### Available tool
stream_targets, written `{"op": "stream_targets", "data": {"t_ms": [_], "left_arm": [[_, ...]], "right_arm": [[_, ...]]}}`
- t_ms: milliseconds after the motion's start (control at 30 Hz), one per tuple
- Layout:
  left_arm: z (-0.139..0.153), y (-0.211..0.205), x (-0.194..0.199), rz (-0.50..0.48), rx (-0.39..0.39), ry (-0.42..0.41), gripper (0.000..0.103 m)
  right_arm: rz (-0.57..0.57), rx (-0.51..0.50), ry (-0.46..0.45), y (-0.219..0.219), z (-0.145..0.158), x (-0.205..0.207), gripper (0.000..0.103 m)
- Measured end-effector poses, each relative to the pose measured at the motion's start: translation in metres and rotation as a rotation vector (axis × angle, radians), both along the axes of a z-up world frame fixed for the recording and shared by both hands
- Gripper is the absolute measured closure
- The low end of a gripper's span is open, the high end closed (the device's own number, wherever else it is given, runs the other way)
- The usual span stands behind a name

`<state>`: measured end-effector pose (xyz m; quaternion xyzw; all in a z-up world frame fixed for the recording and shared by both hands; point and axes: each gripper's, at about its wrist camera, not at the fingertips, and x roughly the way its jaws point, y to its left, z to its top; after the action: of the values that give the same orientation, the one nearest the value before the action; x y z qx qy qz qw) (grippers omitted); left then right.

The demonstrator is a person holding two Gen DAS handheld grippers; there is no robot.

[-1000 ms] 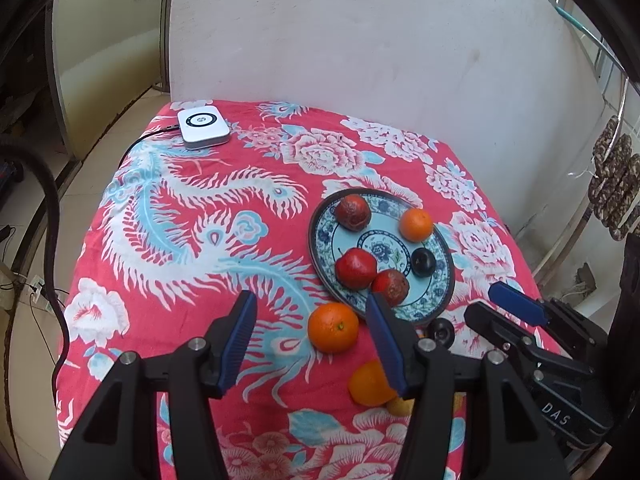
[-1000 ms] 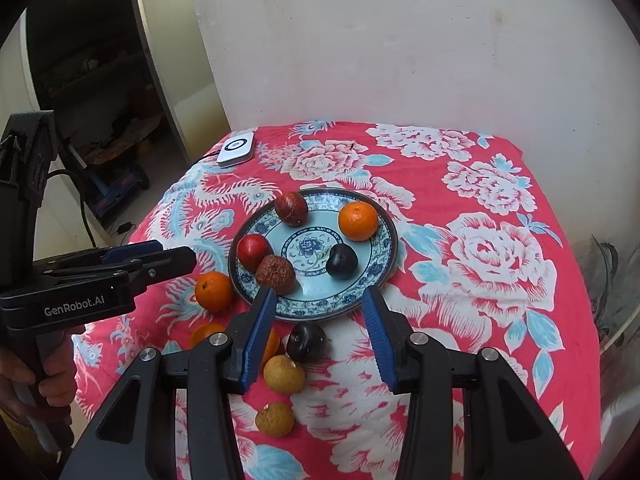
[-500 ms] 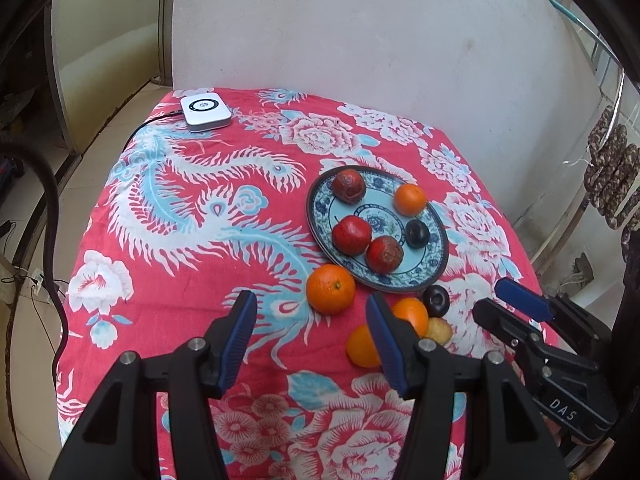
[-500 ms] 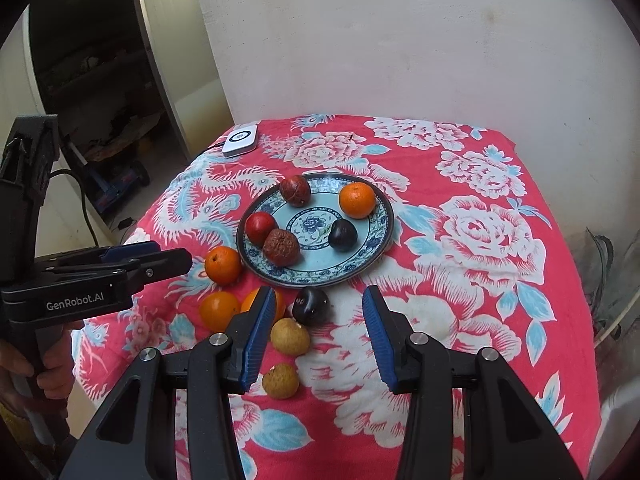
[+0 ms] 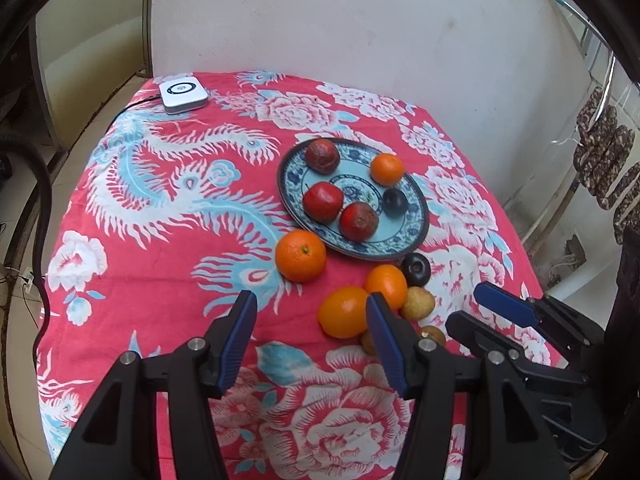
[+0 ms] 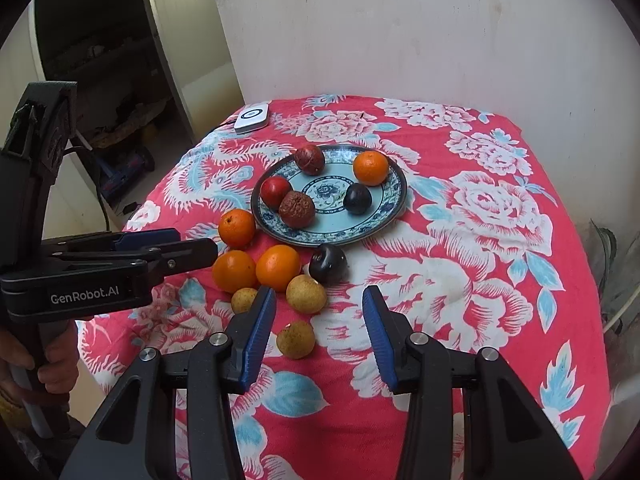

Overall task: Organize fruits
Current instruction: 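Withdraw both open tools from the plate back toward the remaining fruits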

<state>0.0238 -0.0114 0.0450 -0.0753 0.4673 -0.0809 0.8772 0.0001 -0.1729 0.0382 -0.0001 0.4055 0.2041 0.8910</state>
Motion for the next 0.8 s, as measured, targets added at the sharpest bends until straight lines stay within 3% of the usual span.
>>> {"op": "stream_targets", "data": {"t_ms": [800], "left_arm": [[-0.016, -0.017, 0.002, -0.034, 0.019, 0.023, 0.043]], "right_arm": [[0.048, 0.014, 0.056, 0.006, -0.019, -0.009, 0.057]]}}
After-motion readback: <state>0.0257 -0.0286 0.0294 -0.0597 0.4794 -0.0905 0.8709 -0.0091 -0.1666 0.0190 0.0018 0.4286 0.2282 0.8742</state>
